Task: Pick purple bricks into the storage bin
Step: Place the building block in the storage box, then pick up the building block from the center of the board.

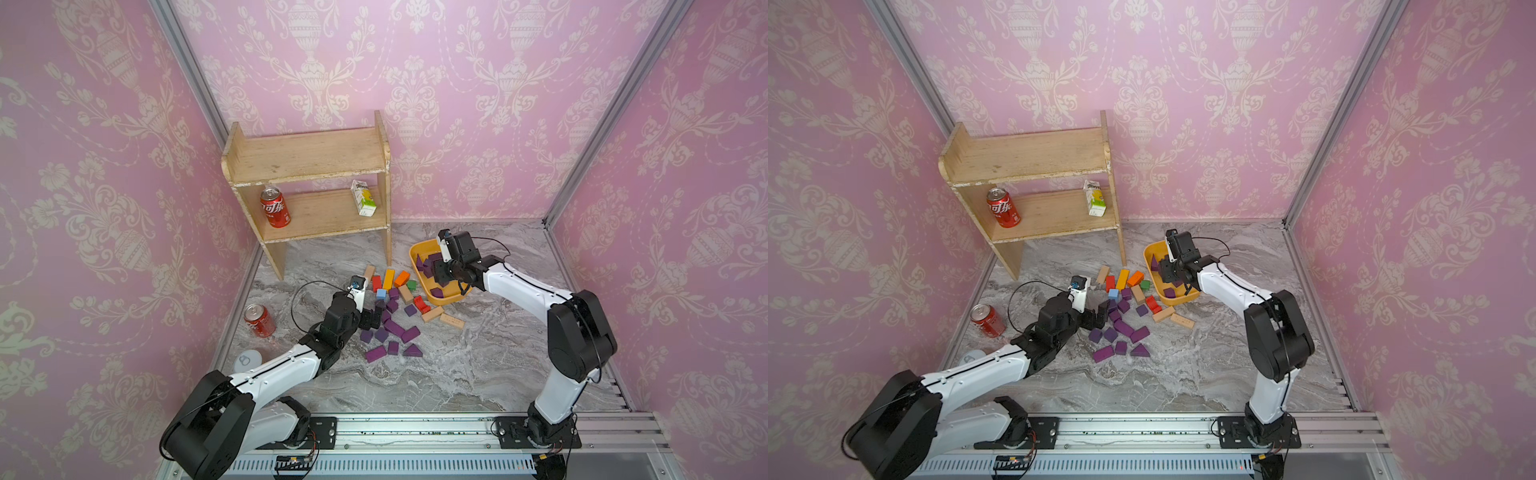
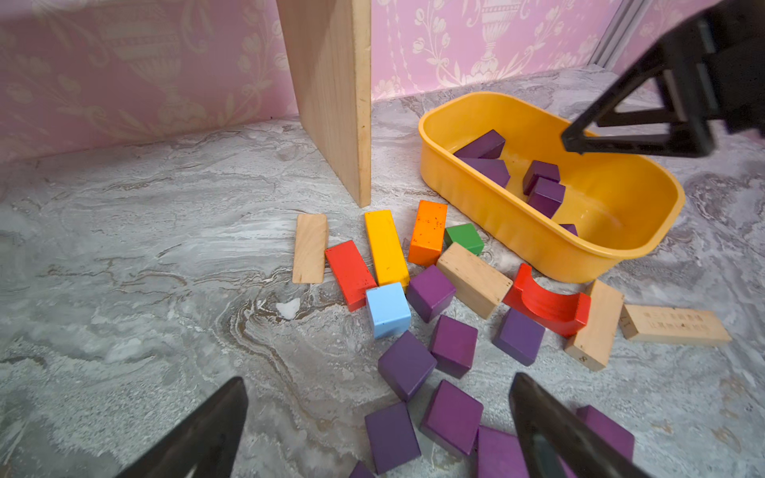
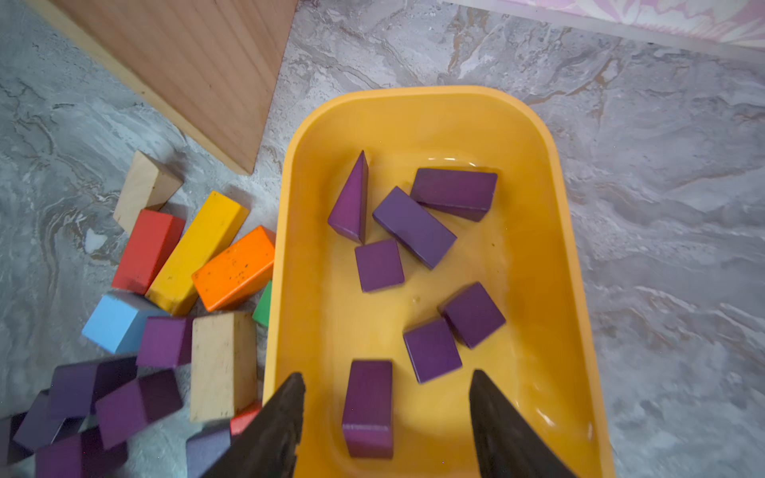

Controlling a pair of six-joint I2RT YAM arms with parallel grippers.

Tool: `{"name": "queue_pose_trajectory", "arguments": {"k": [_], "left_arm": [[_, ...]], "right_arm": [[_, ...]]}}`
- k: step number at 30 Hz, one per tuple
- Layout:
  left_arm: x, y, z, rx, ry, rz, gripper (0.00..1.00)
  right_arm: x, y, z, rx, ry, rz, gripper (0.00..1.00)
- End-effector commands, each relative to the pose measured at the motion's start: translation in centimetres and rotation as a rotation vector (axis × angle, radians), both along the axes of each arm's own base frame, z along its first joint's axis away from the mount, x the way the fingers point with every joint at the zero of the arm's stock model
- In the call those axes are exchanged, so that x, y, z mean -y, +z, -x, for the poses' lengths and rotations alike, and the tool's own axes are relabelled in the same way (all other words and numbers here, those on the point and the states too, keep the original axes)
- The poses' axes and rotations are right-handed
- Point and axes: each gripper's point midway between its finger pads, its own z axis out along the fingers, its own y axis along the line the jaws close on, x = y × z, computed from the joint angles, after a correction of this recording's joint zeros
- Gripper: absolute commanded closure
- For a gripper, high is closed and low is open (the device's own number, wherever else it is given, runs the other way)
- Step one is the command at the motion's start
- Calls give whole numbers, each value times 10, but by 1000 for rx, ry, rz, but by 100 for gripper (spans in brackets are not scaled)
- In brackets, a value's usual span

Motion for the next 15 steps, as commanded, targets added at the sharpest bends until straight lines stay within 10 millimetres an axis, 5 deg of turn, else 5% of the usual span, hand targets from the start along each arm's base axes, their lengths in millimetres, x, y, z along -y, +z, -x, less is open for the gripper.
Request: {"name": "queue_pose_trajectory", "arguments": {"k": [1,7,15], "left_arm": [[-11,-2,-11,-112,102,-38,1],[11,-12,-19,-309,59,-76,2],[15,-27,-22,-456,156,-16,10]], "right_arm": [[4,23,26,74,9,-54,35],[12,12,77,20,73,-96,35],[50,8,136,73,14,-117,33]]}}
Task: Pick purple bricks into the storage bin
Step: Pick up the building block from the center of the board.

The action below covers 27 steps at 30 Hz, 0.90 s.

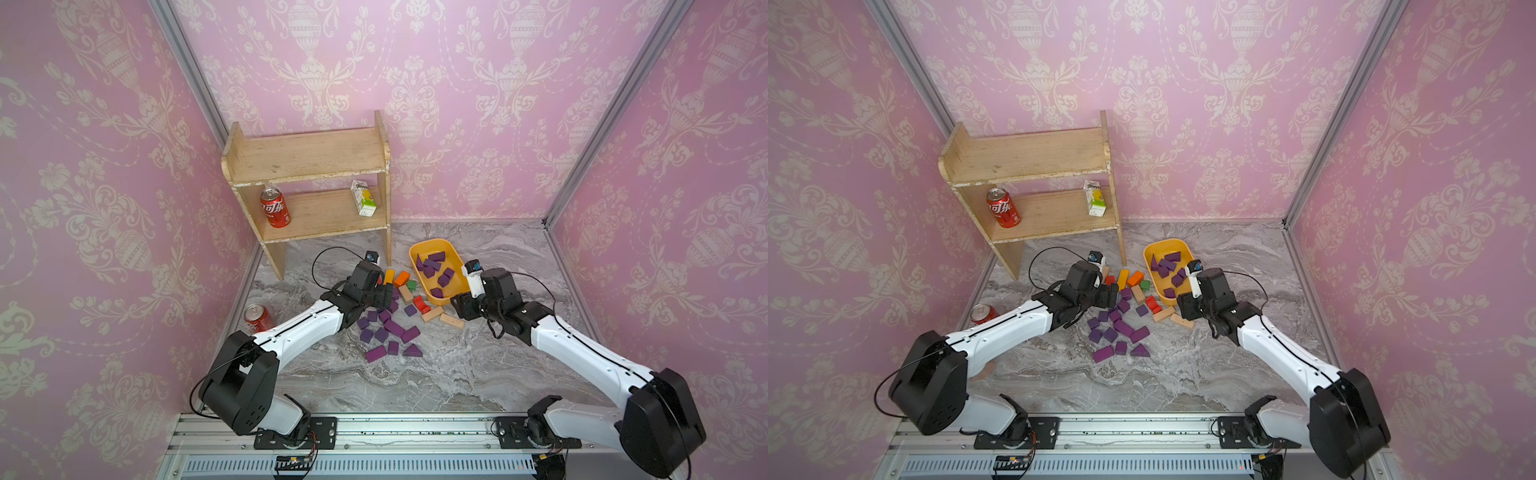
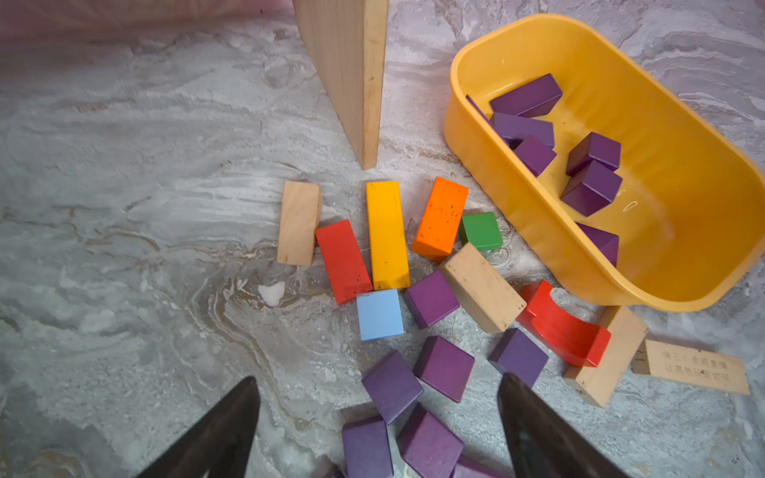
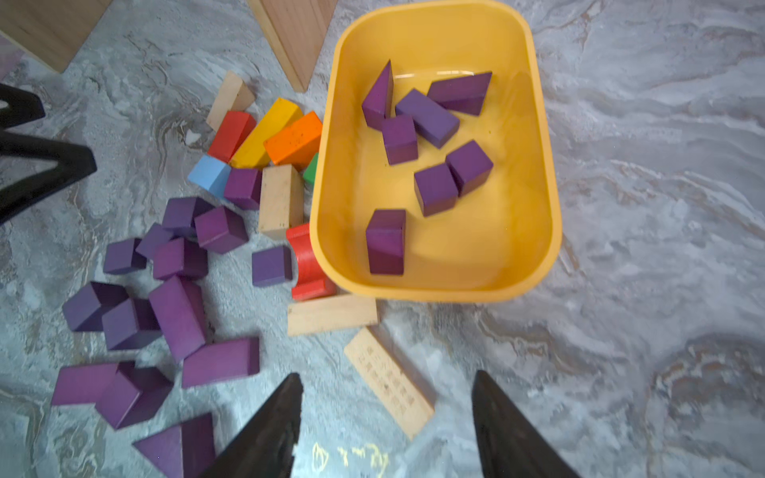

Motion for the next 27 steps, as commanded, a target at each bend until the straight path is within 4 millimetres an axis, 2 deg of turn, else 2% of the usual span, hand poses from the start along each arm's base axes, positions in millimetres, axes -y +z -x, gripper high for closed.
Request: {"name": "queue_pose_trajectory", "arguments": {"k": [1,5,10,12,15,18,19,20,27], "left_arm": [[-6,-16,10,-121,83,37,10],[-5,-29,12,-161,126,56,13],[6,-43,14,-196,125,71,15],[7,-50,15,-213,130,70,16],[4,-54,13,-210,143,54,19],[6,-54,9,-197,134,55,32],[8,-55,8,-195,137,59,28],[9,-56,7,-196,137,62,27],[15,-70,2,-227,130,54,31]], "right_arm": [[7,5,19,37,-30,-60,33],[-4,8,41,126,68,-171,28],[2,-9,51,99,68,-142,26],[-4,-13,54,91,97,-161,26],[-7,-21,57,78,113,-173,25],[-6,-25,54,65,98,-163,25],[-6,-25,53,63,97,-163,25],[-7,-25,53,62,99,-165,25],[-10,-32,53,40,107,-166,25]]}}
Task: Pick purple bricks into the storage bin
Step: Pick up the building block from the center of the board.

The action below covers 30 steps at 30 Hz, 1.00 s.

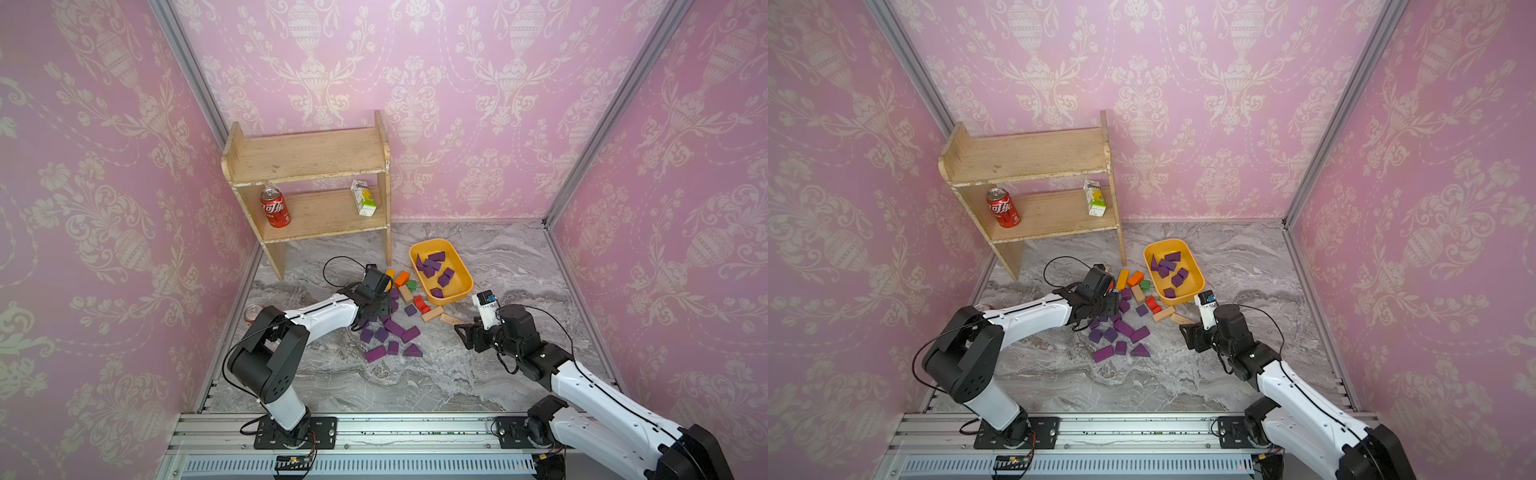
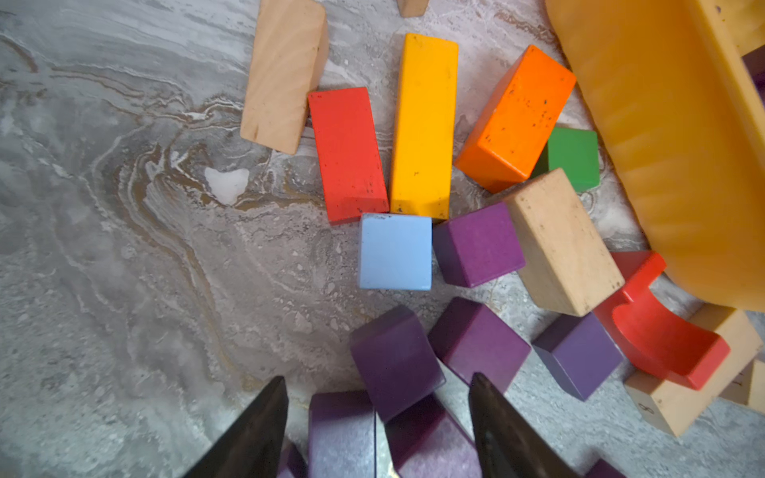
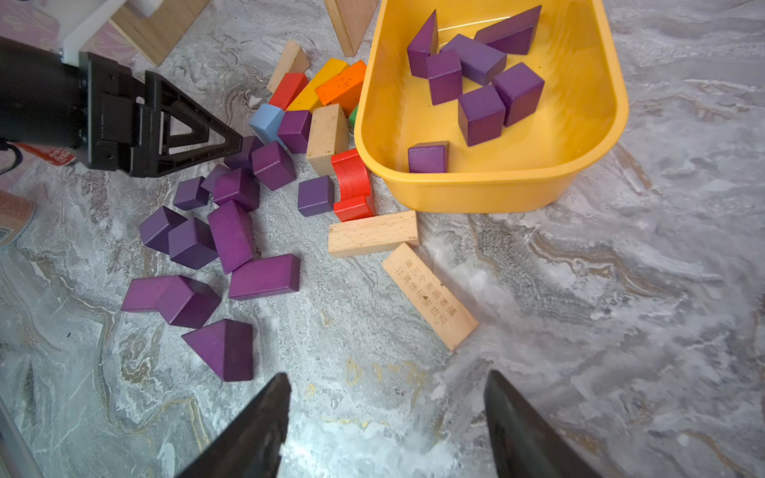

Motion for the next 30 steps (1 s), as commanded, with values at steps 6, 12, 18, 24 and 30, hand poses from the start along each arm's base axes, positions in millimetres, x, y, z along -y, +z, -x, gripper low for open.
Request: {"name": "queue_pose_trajectory", "arguments": {"k": [6,12,18,24,30], "left_arm": [[-1,-4,-11,20,42,-26,33],[-2,-12,-17,8,29,-68,37],[-2,-17,-18,1,33,-80,41],[-5,-25,-21,-8,33,-118,53],[-8,-35,-23,-21,14,-138,71]], "right_arm": [[-1,0,0,14,-12,-18,24],[-2,-2,0,6,-8,-25,24],[-1,-3,-1,2,-19,-20,24],[-5,-8,-4,-25,-13,-20,24],[-3,-13,-5,-47,-27,-10,24]]}}
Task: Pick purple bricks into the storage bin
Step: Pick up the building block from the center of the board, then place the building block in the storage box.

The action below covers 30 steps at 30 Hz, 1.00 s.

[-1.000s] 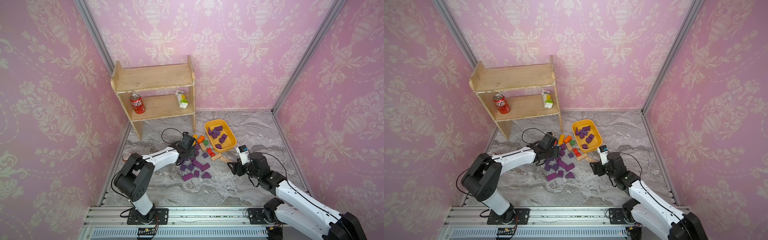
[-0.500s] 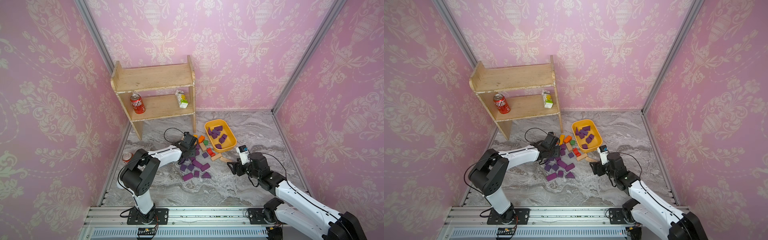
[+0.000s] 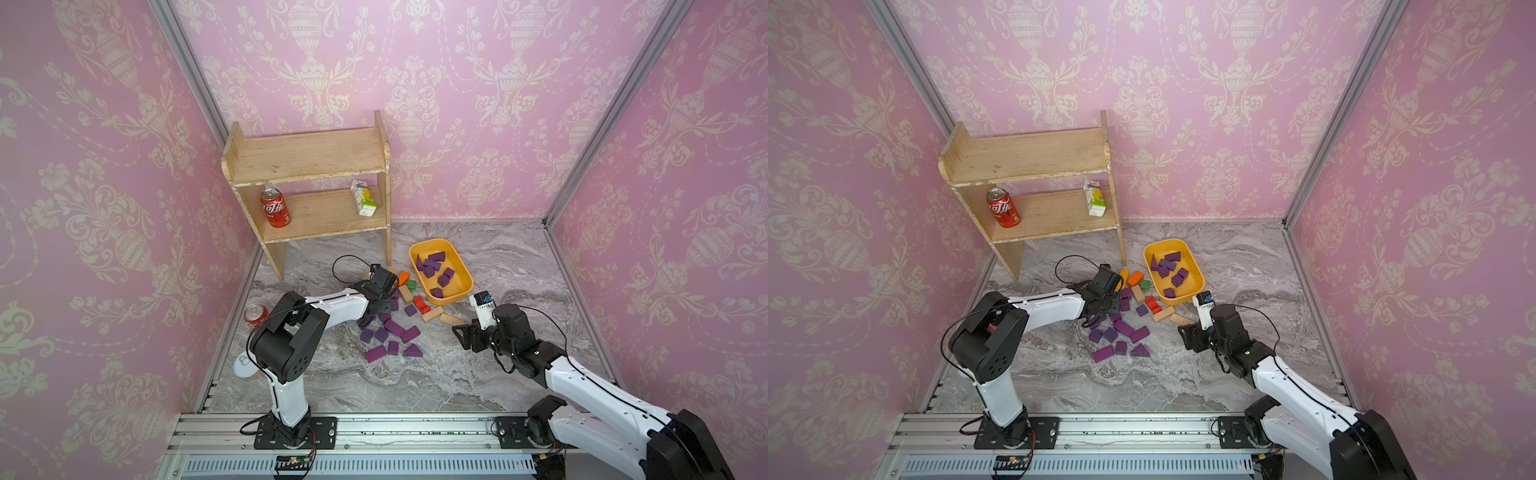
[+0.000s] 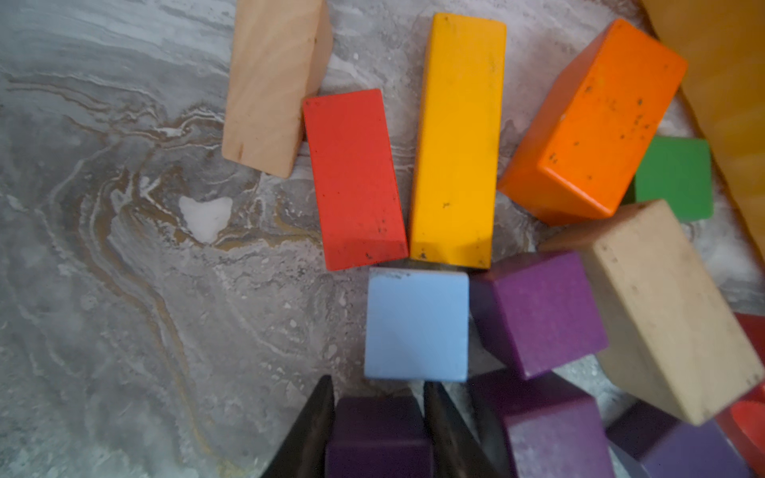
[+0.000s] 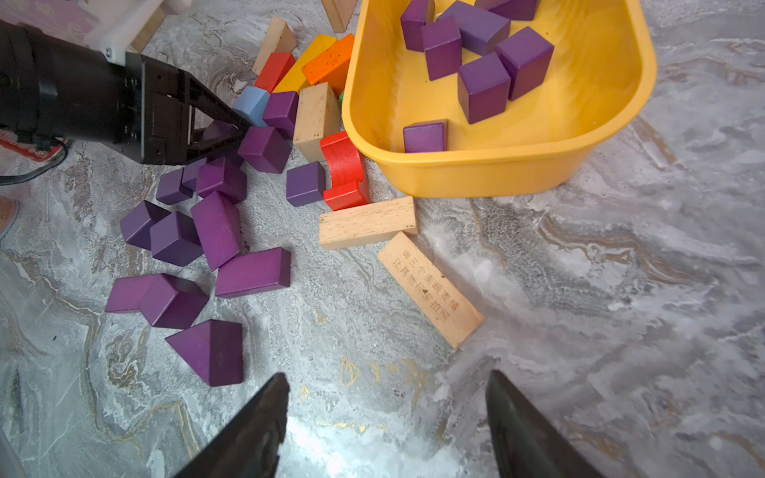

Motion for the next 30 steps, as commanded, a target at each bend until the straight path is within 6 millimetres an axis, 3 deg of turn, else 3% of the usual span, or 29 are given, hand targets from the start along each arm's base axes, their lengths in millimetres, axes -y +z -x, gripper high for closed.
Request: {"name": "queue_pose_trajectory", "arguments": {"k": [1,7,14,23,26,30], "left_arm": [[-8,-8,-1,-20,-7,-45,73],[-7,17,-5,32,-24,-33,75],[20,71,-18,120,-98,19,79],[101,131,-50,232,-266,113,78],[131,139,-60,250,-319,143,77],[162,134,-66,238,-366,164,77]], "right_arm": [[-1,4,-3,-1,-16,-13,24],[-3,26,-7,29,-17,-31,23],[14,14,-9,19,-94,34,20],[17,5,-15,1,-123,61,20],[22,0,-15,2,-142,78,20],[30,-6,-14,10,-169,102,20]]}}
